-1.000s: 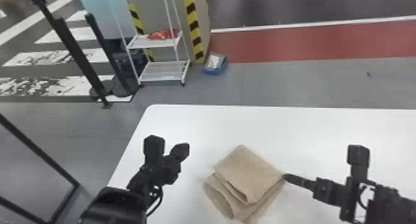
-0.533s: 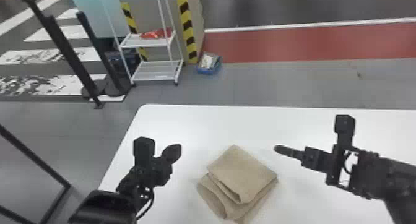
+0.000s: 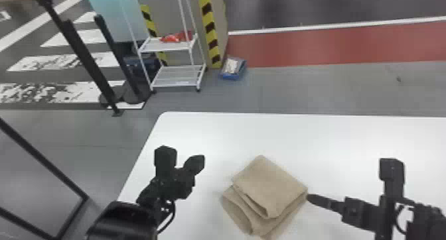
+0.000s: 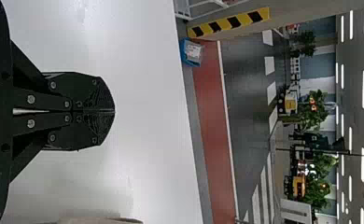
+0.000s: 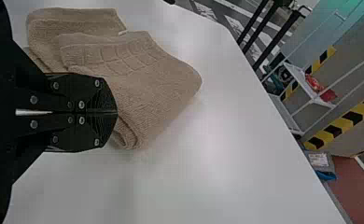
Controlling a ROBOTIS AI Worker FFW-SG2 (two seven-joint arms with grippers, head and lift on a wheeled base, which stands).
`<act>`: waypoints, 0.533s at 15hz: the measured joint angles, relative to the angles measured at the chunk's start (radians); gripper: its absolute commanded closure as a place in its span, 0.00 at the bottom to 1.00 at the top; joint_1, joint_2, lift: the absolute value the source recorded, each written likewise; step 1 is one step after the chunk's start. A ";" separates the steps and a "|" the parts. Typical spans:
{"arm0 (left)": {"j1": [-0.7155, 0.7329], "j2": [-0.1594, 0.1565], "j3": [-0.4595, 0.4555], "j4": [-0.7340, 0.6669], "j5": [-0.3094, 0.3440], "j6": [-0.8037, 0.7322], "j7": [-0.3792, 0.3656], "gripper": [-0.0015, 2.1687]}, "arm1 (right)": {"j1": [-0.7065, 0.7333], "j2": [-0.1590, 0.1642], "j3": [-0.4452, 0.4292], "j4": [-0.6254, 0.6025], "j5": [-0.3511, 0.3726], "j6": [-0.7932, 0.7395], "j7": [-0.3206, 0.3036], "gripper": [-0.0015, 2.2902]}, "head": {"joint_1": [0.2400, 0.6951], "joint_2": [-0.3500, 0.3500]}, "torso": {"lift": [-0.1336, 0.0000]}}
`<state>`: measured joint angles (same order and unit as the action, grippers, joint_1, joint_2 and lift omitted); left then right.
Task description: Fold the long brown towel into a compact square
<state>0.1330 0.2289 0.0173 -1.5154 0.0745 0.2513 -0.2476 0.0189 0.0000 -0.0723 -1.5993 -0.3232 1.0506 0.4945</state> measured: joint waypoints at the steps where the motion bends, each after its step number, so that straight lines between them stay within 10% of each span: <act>1: -0.002 0.000 0.000 0.001 -0.003 0.002 0.001 0.79 | 0.017 0.000 -0.005 -0.010 0.002 0.001 -0.001 0.65 | 1.00 0.82 | 1.00; 8: -0.009 -0.003 -0.002 0.007 -0.010 0.005 0.001 0.79 | -0.036 0.000 -0.017 0.088 0.045 -0.049 -0.053 0.65 | 1.00 0.77 | 1.00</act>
<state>0.1236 0.2256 0.0152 -1.5089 0.0648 0.2568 -0.2469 -0.0174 0.0000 -0.0894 -1.5115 -0.2782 1.0016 0.4415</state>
